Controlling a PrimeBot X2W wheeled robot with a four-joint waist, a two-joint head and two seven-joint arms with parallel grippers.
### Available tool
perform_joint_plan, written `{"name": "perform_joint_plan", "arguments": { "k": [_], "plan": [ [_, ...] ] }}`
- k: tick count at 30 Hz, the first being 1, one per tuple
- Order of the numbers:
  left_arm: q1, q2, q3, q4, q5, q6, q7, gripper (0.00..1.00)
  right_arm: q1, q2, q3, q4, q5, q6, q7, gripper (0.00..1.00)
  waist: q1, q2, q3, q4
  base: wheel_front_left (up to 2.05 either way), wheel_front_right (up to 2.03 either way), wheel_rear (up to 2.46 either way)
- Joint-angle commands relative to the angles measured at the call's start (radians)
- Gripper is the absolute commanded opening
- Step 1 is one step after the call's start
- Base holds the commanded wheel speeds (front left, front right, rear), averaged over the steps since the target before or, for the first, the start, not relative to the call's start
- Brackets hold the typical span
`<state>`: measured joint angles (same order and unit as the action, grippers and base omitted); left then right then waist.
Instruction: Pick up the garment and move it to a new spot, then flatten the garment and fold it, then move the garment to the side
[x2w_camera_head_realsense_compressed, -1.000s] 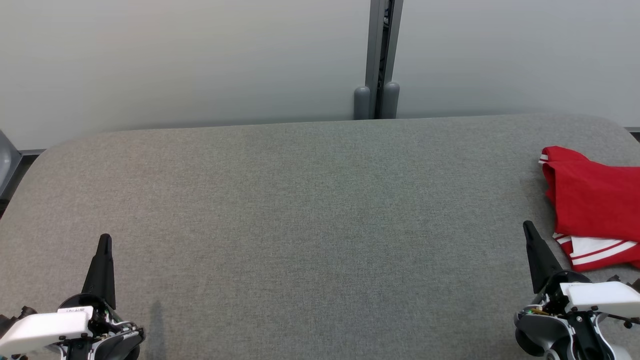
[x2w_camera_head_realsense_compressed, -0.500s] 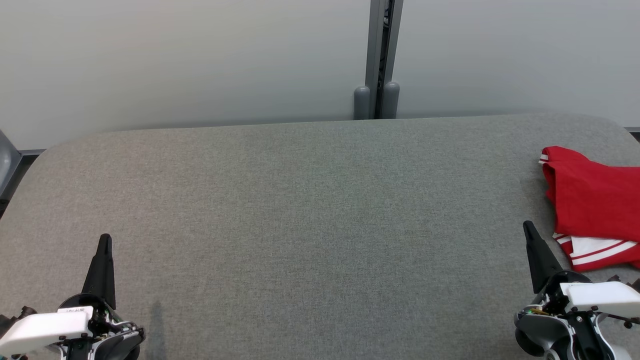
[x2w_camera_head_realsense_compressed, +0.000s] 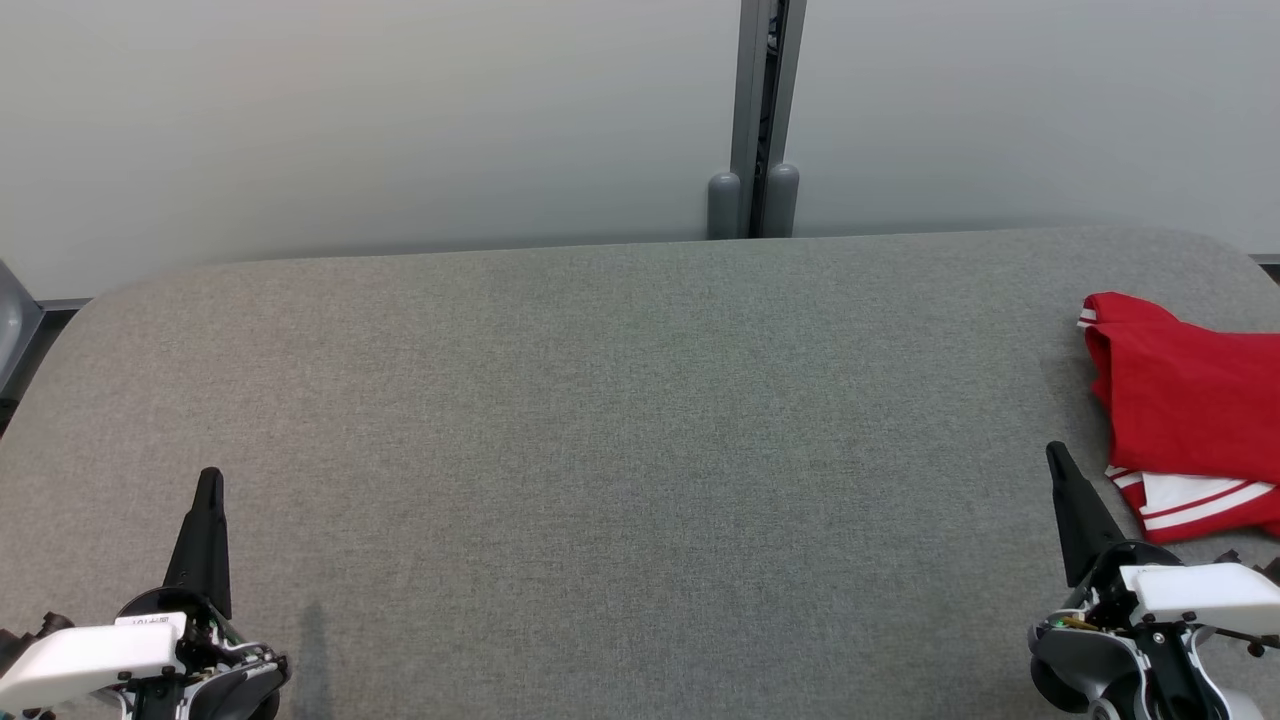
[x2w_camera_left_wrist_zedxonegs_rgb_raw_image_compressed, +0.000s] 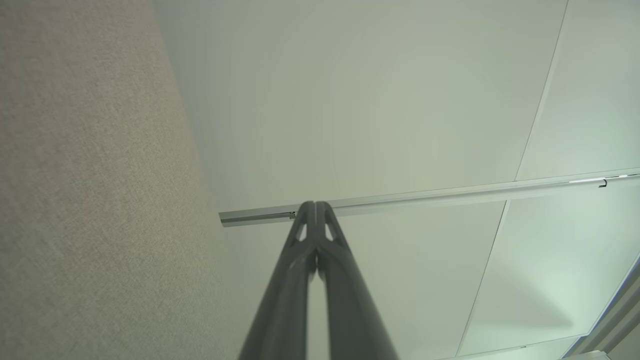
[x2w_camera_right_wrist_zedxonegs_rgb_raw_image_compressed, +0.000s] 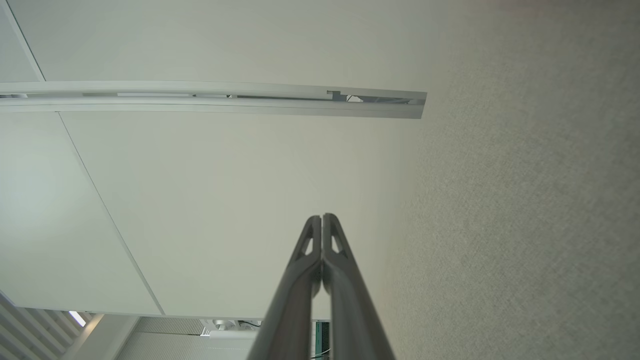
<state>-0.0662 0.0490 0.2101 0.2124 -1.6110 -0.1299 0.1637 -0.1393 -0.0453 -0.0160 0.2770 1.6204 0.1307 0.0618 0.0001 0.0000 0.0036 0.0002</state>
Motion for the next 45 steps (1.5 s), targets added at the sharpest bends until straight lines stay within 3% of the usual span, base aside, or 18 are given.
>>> {"name": "perform_joint_plan", "arguments": {
  "k": [1,45],
  "plan": [
    [-0.013,0.002,0.004,0.001,0.002,-0.003,0.002,0.0,-0.01,-0.009,0.001,0.002,0.003,0.0,0.005,0.0,-0.0001,0.0,0.0,0.0,0.0,0.0,0.0],
    [-0.013,0.002,0.005,0.001,0.003,-0.003,0.002,0.0,-0.01,-0.009,0.002,0.002,0.004,0.0,0.003,0.0,-0.0001,0.0,0.0,0.0,0.0,0.0,0.0]
  ]
}}
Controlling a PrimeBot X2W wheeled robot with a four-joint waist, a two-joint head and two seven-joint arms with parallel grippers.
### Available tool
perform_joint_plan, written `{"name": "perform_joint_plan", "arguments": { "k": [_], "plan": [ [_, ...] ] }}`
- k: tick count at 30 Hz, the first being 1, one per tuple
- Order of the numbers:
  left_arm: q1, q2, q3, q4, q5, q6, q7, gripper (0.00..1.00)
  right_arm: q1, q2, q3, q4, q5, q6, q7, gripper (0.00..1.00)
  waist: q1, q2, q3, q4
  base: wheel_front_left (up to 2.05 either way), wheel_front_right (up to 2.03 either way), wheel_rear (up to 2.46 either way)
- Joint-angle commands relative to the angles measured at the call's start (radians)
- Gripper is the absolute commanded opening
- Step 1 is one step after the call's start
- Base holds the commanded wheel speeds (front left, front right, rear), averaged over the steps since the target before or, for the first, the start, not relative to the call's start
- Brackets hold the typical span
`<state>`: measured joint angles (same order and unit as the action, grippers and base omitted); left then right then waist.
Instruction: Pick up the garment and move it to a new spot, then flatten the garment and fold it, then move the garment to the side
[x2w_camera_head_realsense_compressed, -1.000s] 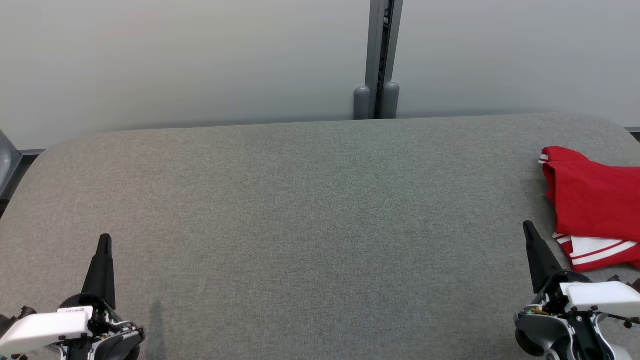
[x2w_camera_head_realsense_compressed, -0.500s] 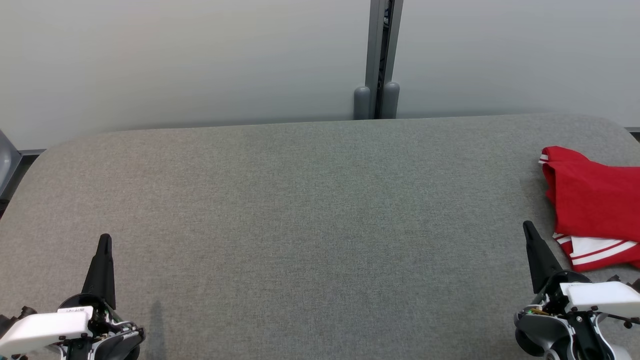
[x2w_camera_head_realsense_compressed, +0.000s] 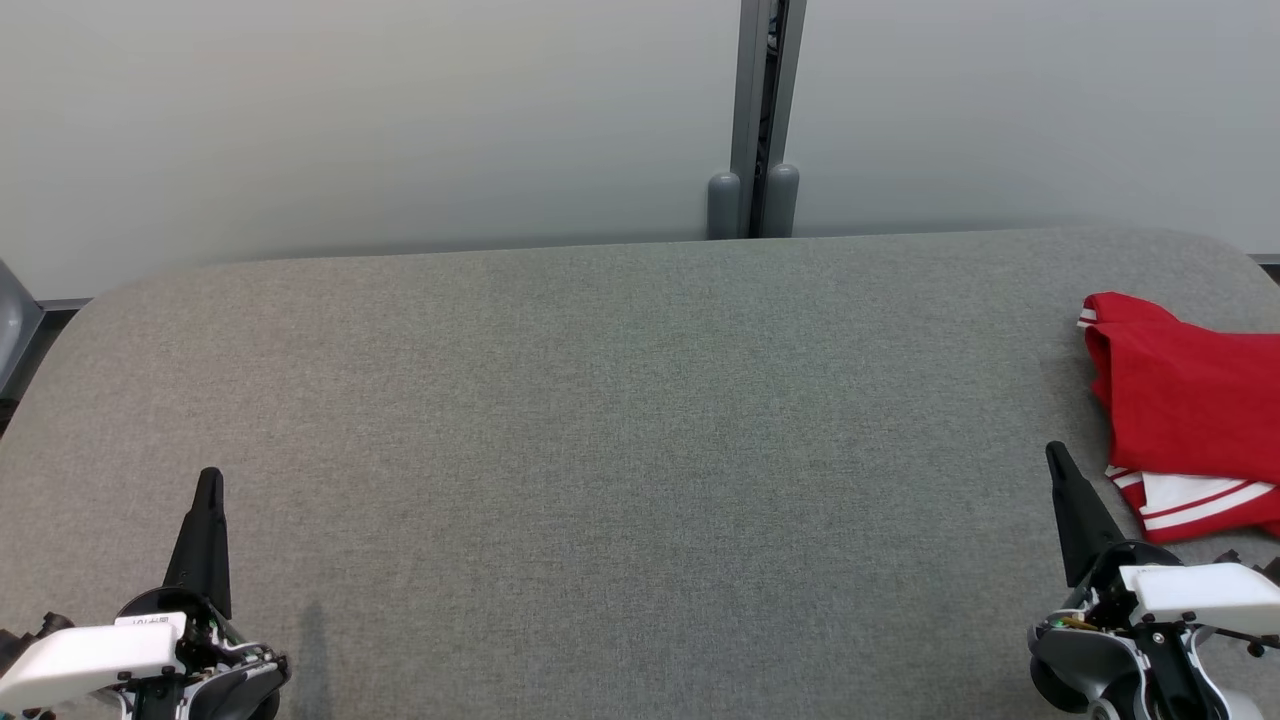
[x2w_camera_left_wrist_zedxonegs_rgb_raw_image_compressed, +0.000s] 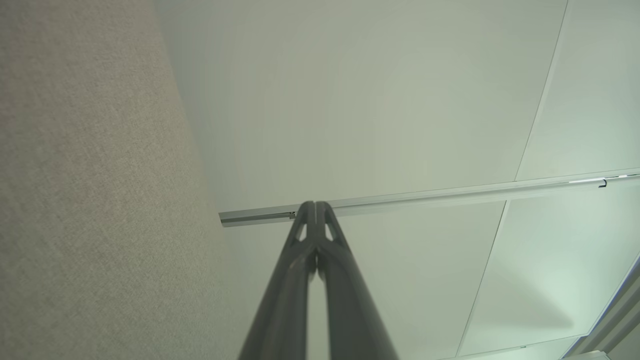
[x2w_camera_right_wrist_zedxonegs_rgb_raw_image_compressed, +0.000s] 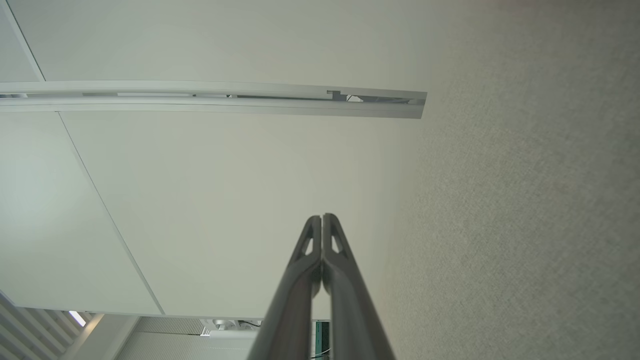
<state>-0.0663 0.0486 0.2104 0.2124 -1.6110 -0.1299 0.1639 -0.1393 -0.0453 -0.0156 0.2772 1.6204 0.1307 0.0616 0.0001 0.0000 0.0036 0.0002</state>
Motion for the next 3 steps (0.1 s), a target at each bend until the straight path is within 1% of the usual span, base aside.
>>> {"name": "perform_joint_plan", "arguments": {
  "k": [1,3],
  "plan": [
    [-0.013,0.002,0.004,0.001,0.003,-0.003,0.002,0.0,-0.01,-0.009,0.002,0.002,0.004,0.0,0.004,0.0,-0.0001,0.0,0.0,0.0,0.0,0.0,0.0],
    [-0.013,0.002,0.004,0.001,0.003,-0.003,0.002,0.0,-0.01,-0.009,0.002,0.002,0.004,0.0,0.004,0.0,-0.0001,0.0,0.0,0.0,0.0,0.0,0.0]
  ]
}}
